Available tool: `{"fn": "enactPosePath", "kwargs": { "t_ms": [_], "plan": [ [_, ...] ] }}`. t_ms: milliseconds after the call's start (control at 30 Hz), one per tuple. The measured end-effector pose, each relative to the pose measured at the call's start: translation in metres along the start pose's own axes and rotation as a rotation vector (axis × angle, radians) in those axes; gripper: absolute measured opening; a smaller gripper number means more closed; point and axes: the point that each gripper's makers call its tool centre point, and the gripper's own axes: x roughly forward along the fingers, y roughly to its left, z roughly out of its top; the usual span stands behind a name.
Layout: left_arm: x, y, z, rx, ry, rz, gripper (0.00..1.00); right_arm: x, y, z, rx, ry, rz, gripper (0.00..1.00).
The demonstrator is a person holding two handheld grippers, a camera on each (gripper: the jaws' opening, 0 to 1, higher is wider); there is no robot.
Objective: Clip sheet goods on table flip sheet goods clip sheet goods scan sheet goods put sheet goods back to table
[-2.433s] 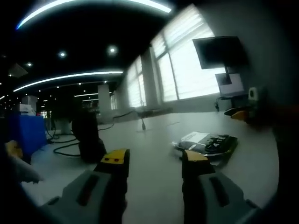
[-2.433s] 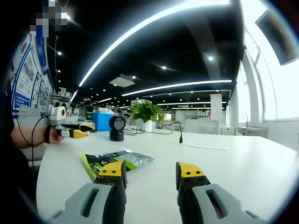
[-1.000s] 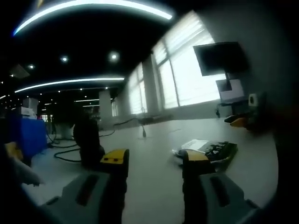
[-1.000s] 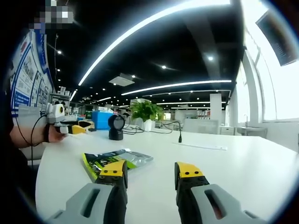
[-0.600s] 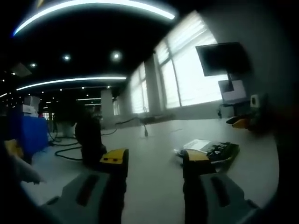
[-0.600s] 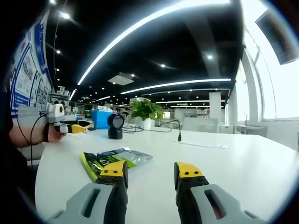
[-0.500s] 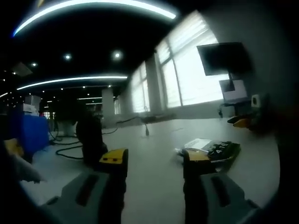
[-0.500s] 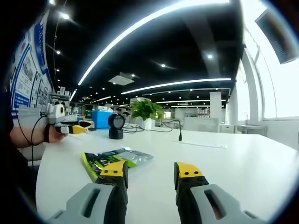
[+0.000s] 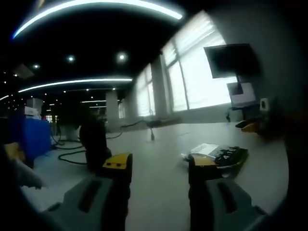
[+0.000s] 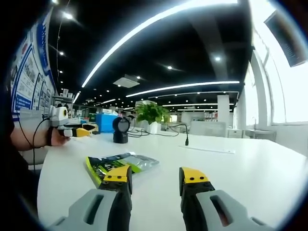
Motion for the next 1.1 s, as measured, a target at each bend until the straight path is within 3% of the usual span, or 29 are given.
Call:
{"fn": "enactPosePath", "kwargs": {
  "t_ms": [300,967,1100],
  "plan": [
    [-0.001,-0.0017,0.0052,-0.003,-0.021,-0.003,0.39,0.0002,0.0004,-0.0009,-0.005,0.004,0.002,0.34],
    [-0.0005,-0.0026,0.0012,0.031,-0.005,-0.005,0.4,0.0005,0.003,-0.001,-0.016,0.008,-0.001,0.34],
    [-0.002,0.0056,0.0033,0.033,-0.013,0.029,0.4,0.0003,0.0021,-0.0002,-0.013,0.005,-0.004,0.34]
  ]
}}
